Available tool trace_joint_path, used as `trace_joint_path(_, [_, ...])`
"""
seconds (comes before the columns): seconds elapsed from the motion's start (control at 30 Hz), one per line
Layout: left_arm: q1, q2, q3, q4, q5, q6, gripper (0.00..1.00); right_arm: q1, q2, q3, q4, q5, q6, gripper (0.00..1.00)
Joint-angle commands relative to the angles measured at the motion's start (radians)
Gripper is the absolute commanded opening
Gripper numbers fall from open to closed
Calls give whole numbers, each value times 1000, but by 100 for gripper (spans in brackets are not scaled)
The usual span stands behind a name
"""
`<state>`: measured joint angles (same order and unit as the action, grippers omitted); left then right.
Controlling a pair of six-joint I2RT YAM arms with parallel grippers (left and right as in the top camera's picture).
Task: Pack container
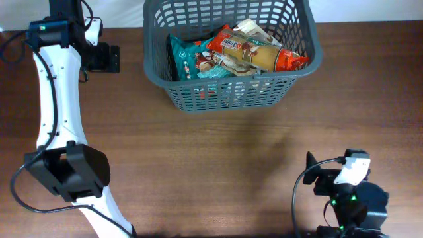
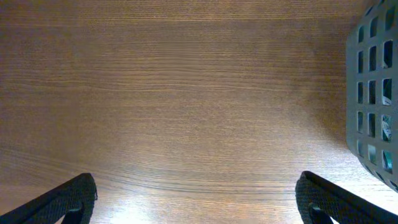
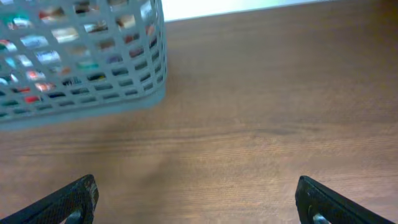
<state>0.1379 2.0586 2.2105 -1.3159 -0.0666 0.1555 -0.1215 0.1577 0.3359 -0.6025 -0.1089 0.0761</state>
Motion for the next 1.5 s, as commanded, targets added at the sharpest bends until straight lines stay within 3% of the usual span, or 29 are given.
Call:
trace_joint_path(0.0, [2,6,1,2,7,-9,99,29,-53,-63,34,-19,11,99])
trace_joint_path(0.4, [2,6,1,2,7,-9,99,82,-154,-189,68,-15,11,99])
trace_joint_path(1.47, [-2,-27,1,2,7,-9,99,82,-154,-191,73,-12,11,99])
